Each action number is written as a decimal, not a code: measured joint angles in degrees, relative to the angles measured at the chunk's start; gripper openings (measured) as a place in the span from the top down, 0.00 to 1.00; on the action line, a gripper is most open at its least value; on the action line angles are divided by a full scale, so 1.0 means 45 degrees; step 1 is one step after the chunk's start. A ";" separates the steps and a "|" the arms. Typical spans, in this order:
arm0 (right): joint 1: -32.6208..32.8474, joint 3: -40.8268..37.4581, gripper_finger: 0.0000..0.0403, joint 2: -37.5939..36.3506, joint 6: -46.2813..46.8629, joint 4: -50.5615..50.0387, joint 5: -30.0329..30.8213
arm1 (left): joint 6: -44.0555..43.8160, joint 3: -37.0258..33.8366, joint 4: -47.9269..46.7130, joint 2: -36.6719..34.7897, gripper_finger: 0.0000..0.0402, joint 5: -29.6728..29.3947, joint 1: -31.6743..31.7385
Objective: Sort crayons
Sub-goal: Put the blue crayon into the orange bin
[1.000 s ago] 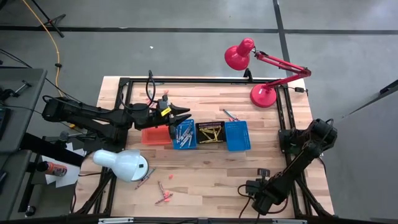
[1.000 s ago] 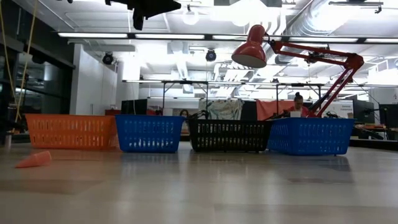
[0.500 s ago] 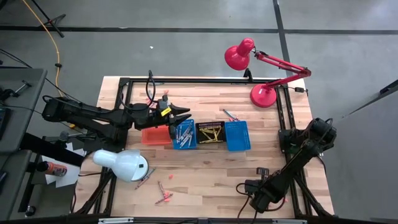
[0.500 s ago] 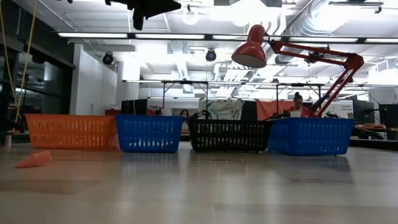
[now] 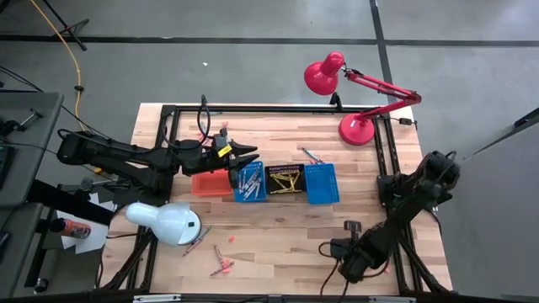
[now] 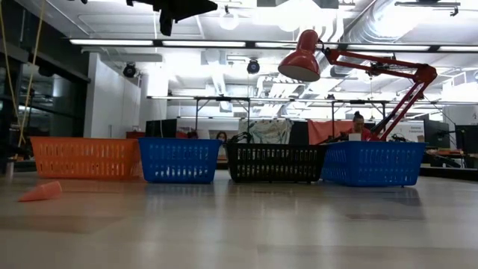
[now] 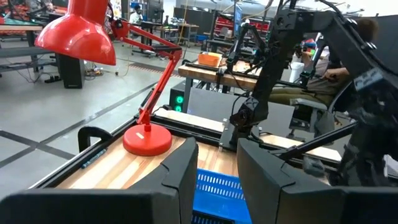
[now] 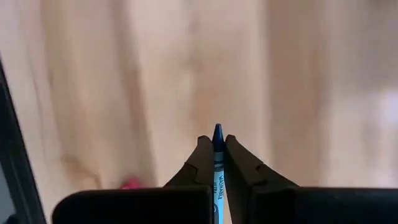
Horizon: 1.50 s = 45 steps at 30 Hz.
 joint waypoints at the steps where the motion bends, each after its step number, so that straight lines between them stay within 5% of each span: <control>1: -0.0179 0.0000 1.00 -0.0302 -0.0005 -0.0256 0.0255 | 0.0065 0.0000 0.0070 -0.0002 0.75 0.0003 -0.0005; 6: -0.1524 0.0005 1.00 -0.2111 -0.0503 -0.0700 0.2138 | 0.0989 0.0015 0.0501 -0.0456 0.75 0.0031 -0.0015; 11: -0.3047 -0.1071 1.00 -0.4148 -0.1383 0.1288 0.3639 | 0.1113 0.0005 0.0434 -0.1471 0.75 0.0032 -0.0015; 19: -0.4687 -0.6281 1.00 -0.7668 -0.1881 0.9676 0.2552 | 0.1116 0.0005 0.0453 -0.3134 0.75 0.0029 -0.0015; 24: -0.6210 -0.8152 1.00 -0.7748 -0.2609 1.4813 0.2105 | 0.0946 0.0005 0.0446 -0.3521 0.75 -0.0263 -0.0015; 31: -0.8500 -0.6865 1.00 -0.6383 -0.6088 1.7519 0.0860 | 0.0341 0.0005 0.0360 -0.3541 0.75 -0.0444 -0.0015; 45: -1.0900 -0.2482 1.00 -0.5104 -1.0497 1.6804 -0.1979 | 0.0318 0.0000 0.0228 -0.3483 0.75 -0.0439 -0.0019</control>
